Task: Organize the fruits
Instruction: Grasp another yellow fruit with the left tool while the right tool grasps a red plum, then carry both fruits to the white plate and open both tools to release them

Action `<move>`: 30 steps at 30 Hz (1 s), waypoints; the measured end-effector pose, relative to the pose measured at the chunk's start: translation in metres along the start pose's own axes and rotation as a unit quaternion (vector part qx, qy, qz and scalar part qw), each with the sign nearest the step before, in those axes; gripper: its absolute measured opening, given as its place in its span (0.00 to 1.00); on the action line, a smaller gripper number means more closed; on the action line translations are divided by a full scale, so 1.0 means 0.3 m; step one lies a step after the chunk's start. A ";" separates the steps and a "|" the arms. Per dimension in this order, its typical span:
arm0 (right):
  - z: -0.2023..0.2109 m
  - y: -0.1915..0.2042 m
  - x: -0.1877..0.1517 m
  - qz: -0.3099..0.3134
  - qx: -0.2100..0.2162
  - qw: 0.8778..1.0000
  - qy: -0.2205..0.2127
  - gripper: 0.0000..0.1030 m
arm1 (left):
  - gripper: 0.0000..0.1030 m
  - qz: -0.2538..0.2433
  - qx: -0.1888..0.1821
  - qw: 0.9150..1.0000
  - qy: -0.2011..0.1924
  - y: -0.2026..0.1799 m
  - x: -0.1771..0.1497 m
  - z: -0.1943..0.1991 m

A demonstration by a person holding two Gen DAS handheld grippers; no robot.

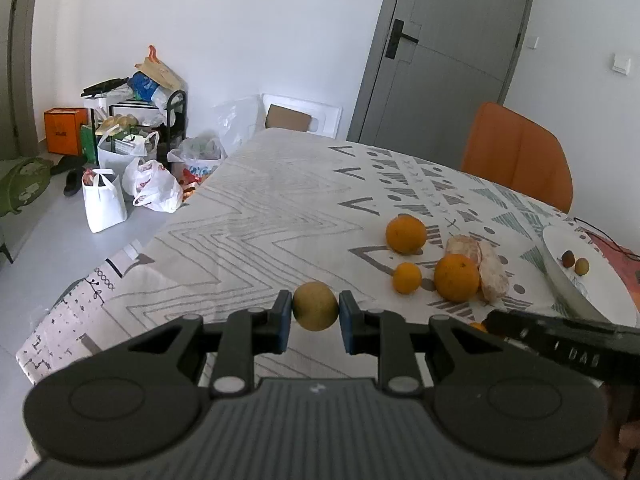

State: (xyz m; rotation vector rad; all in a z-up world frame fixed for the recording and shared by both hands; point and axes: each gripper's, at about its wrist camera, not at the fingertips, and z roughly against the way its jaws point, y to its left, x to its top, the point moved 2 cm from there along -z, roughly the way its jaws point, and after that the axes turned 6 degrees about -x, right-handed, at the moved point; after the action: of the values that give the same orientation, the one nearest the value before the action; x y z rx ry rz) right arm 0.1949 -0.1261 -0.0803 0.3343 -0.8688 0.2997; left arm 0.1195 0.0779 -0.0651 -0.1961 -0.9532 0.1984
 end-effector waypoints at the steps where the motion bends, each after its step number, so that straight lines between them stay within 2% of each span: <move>1: -0.005 0.011 -0.005 0.009 -0.001 1.000 0.006 0.32 | 0.23 0.000 -0.001 1.000 0.000 -0.002 -0.002 -0.001; 4: -0.004 0.030 -0.017 0.031 -0.015 0.999 0.004 0.20 | 0.23 -0.001 -0.004 1.000 0.001 -0.004 -0.003 -0.002; 7: 0.015 0.020 -0.013 0.022 -0.007 1.000 0.003 0.20 | 0.23 -0.003 -0.005 1.000 0.001 -0.005 0.000 0.001; 12: 0.056 -0.022 -0.010 0.009 -0.021 1.000 -0.010 0.20 | 0.23 -0.011 -0.012 1.000 -0.002 -0.035 0.008 -0.003; 30: 0.208 -0.230 0.006 -0.045 -0.078 0.994 -0.062 0.20 | 0.23 -0.062 -0.065 0.996 0.002 -0.257 0.017 -0.049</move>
State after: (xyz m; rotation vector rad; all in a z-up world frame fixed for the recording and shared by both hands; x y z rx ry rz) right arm 0.1797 -0.2135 -0.0528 0.2472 -0.9899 0.1267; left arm 0.1409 0.0037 -0.0499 -0.2556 -0.9719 0.0214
